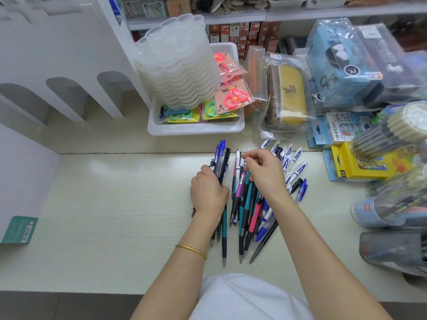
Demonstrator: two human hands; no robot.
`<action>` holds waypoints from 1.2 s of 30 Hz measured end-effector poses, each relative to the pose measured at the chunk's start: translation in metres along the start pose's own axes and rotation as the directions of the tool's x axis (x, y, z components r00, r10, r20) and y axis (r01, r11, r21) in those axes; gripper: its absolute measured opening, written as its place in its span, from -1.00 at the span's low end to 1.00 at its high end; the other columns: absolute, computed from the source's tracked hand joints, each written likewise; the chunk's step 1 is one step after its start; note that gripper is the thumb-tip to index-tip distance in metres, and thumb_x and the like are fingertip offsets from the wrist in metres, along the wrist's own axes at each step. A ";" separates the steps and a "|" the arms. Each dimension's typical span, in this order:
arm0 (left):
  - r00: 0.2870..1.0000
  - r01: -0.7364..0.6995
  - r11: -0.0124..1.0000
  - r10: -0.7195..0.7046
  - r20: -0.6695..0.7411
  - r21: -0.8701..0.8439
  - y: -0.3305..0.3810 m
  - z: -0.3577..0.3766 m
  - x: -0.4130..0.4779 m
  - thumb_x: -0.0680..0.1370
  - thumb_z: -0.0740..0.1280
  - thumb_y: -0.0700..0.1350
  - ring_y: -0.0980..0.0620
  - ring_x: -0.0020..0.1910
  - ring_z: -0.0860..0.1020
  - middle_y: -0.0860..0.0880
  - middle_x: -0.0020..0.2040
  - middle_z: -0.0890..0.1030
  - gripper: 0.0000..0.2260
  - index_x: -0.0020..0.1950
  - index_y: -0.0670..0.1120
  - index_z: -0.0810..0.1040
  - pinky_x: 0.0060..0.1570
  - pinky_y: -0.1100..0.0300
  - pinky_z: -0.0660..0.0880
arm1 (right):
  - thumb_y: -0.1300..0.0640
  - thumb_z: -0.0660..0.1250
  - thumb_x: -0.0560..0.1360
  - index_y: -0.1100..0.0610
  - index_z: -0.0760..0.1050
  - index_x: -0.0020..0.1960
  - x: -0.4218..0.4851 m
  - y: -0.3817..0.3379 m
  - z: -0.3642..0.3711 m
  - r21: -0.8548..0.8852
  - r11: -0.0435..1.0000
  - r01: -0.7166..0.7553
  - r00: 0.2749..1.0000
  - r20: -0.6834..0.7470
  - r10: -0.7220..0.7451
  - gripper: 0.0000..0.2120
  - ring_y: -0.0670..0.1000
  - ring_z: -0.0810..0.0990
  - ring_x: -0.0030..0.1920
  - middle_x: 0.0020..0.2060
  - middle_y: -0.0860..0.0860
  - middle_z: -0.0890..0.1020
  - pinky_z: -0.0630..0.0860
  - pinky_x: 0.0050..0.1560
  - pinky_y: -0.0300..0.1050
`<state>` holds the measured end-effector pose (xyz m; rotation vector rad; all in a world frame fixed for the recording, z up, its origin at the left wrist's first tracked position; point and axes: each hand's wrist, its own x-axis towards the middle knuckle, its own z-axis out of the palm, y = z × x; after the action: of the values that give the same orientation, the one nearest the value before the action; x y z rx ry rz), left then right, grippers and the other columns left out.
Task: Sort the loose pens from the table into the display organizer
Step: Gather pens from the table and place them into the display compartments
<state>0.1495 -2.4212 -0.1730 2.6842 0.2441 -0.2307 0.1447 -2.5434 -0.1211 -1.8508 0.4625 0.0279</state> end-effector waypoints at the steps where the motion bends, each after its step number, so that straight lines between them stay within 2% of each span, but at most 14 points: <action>1: 1.000 -0.001 1.000 0.001 0.004 0.016 0.001 -0.001 0.000 0.44 0.36 -0.17 -0.19 0.05 0.50 -0.18 0.07 0.56 -0.69 0.13 -0.20 0.37 -0.05 0.03 0.42 | 0.26 0.22 0.55 0.01 0.52 -0.10 0.000 0.000 0.000 -0.003 1.000 0.001 1.000 0.001 -0.001 -0.81 0.01 0.45 -0.33 -0.18 0.24 0.61 0.44 -0.21 -0.06; 5: 1.000 -0.024 1.000 0.024 0.012 0.003 -0.001 -0.005 0.001 0.44 0.38 -0.14 -0.16 -0.05 0.53 -0.16 0.01 0.57 -0.69 0.09 -0.17 0.35 -0.17 0.07 0.42 | 0.25 0.22 0.56 0.04 0.53 -0.08 0.000 0.001 -0.002 -0.003 1.000 0.005 1.000 -0.003 -0.005 -0.83 -0.01 0.46 -0.32 -0.18 0.23 0.61 0.45 -0.21 -0.07; 8: 0.999 -0.017 0.987 0.023 0.037 -0.157 -0.001 -0.011 0.001 0.43 0.40 -0.12 -0.06 -0.22 0.50 -0.08 -0.10 0.57 -0.69 0.01 -0.12 0.29 -0.32 0.15 0.35 | 0.24 0.22 0.56 0.05 0.53 -0.07 0.000 0.001 -0.003 -0.008 1.000 0.012 1.000 -0.002 -0.012 -0.84 -0.02 0.45 -0.33 -0.18 0.23 0.61 0.45 -0.22 -0.09; 10: 0.998 -0.003 0.949 0.024 0.063 -0.316 -0.001 -0.016 0.000 0.43 0.41 -0.13 0.02 -0.27 0.50 -0.01 -0.16 0.55 -0.69 0.04 -0.09 0.31 -0.38 0.21 0.35 | 0.24 0.22 0.56 0.05 0.53 -0.07 0.000 0.001 -0.003 -0.013 1.000 0.016 1.000 -0.004 -0.016 -0.84 -0.02 0.46 -0.33 -0.18 0.21 0.61 0.45 -0.21 -0.09; 13: 0.996 0.041 0.846 0.007 0.089 -0.531 0.000 -0.027 0.002 0.43 0.41 -0.16 0.12 -0.26 0.50 0.04 -0.17 0.52 -0.67 0.09 -0.04 0.33 -0.33 0.28 0.41 | 0.24 0.22 0.56 0.05 0.54 -0.06 -0.001 0.000 -0.003 -0.017 1.000 0.019 1.000 -0.001 -0.019 -0.84 -0.02 0.46 -0.33 -0.19 0.20 0.62 0.46 -0.19 -0.05; 19: 0.996 0.075 0.698 -0.014 0.091 -0.712 -0.002 -0.042 0.009 0.41 0.40 -0.21 -0.11 -0.14 0.57 -0.01 -0.16 0.49 -0.68 0.08 0.00 0.37 -0.13 0.05 0.58 | 0.25 0.22 0.56 0.03 0.53 -0.07 -0.005 0.000 0.000 -0.024 0.999 0.022 1.000 0.009 -0.021 -0.83 -0.07 0.46 -0.34 -0.25 0.07 0.59 0.43 -0.23 -0.14; 22: 0.999 0.031 0.663 -0.007 0.035 -0.748 0.003 -0.055 0.012 0.42 0.39 -0.24 0.03 -0.23 0.50 0.02 -0.18 0.47 -0.68 0.09 -0.04 0.39 -0.21 0.18 0.50 | 0.25 0.21 0.57 0.08 0.54 -0.02 -0.009 -0.002 0.002 -0.025 1.000 0.014 0.999 0.033 -0.013 -0.85 -0.15 0.47 -0.36 -0.28 0.01 0.57 0.40 -0.28 -0.21; 26: 0.998 -0.057 0.605 0.007 -0.066 -0.795 0.013 -0.077 0.016 0.42 0.38 -0.27 0.10 -0.28 0.43 0.02 -0.19 0.45 -0.69 0.09 -0.07 0.38 -0.22 0.25 0.45 | 0.22 0.19 0.59 0.17 0.54 0.01 -0.018 -0.008 0.008 0.063 0.997 -0.036 0.998 0.060 0.032 -0.85 -0.05 0.50 -0.36 -0.26 0.07 0.57 0.49 -0.37 -0.17; 30: 0.980 -0.179 0.519 0.018 -0.199 -0.836 0.027 -0.102 0.017 0.41 0.37 -0.30 0.10 -0.27 0.42 0.03 -0.20 0.42 -0.66 0.10 -0.08 0.37 -0.19 0.22 0.47 | 0.05 0.12 0.64 0.17 0.49 0.11 -0.033 -0.017 0.025 0.254 0.947 -0.199 0.978 0.117 0.175 -0.75 0.00 0.58 -0.07 -0.05 0.08 0.58 0.56 -0.03 -0.07; 32: 0.966 -0.241 0.492 0.036 -0.257 -0.836 0.035 -0.112 0.016 0.40 0.39 -0.30 0.10 -0.26 0.42 0.05 -0.21 0.43 -0.65 0.10 -0.07 0.37 -0.18 0.20 0.49 | -0.06 0.09 0.65 0.10 0.49 0.13 -0.040 -0.021 0.036 0.329 0.884 -0.333 0.940 0.188 0.284 -0.70 0.05 0.56 0.10 0.08 0.05 0.58 0.52 0.07 0.00; 33: 0.957 -0.274 0.480 0.053 -0.285 -0.833 0.039 -0.117 0.013 0.39 0.39 -0.31 0.11 -0.28 0.42 0.06 -0.22 0.43 -0.65 0.08 -0.07 0.37 -0.19 0.20 0.49 | -0.10 0.09 0.64 0.07 0.50 0.11 -0.042 -0.024 0.039 0.416 0.802 -0.428 0.902 0.247 0.354 -0.69 0.08 0.56 0.14 0.09 0.04 0.58 0.52 0.06 0.04; 34: 0.948 -0.308 0.470 0.076 -0.310 -0.827 0.043 -0.119 0.009 0.39 0.39 -0.31 0.14 -0.30 0.41 0.08 -0.24 0.42 -0.66 0.07 -0.06 0.37 -0.21 0.21 0.48 | -0.12 0.13 0.62 0.07 0.51 0.08 -0.044 -0.027 0.042 0.537 0.660 -0.526 0.850 0.324 0.415 -0.69 0.12 0.58 0.13 0.06 0.05 0.60 0.52 0.02 0.09; 36: 0.927 -0.371 0.459 0.135 -0.349 -0.807 0.050 -0.123 0.001 0.39 0.40 -0.33 0.21 -0.35 0.40 0.12 -0.28 0.42 -0.64 0.06 -0.04 0.37 -0.24 0.30 0.44 | -0.12 0.23 0.58 0.14 0.54 0.03 -0.046 -0.036 0.044 0.721 0.308 -0.621 0.762 0.464 0.452 -0.67 0.15 0.68 -0.09 -0.13 0.10 0.67 0.57 -0.14 0.11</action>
<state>0.1758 -2.4123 -0.0431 1.6575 -0.0071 0.2716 0.1231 -2.4800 -0.0914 -0.6062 0.7934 0.3691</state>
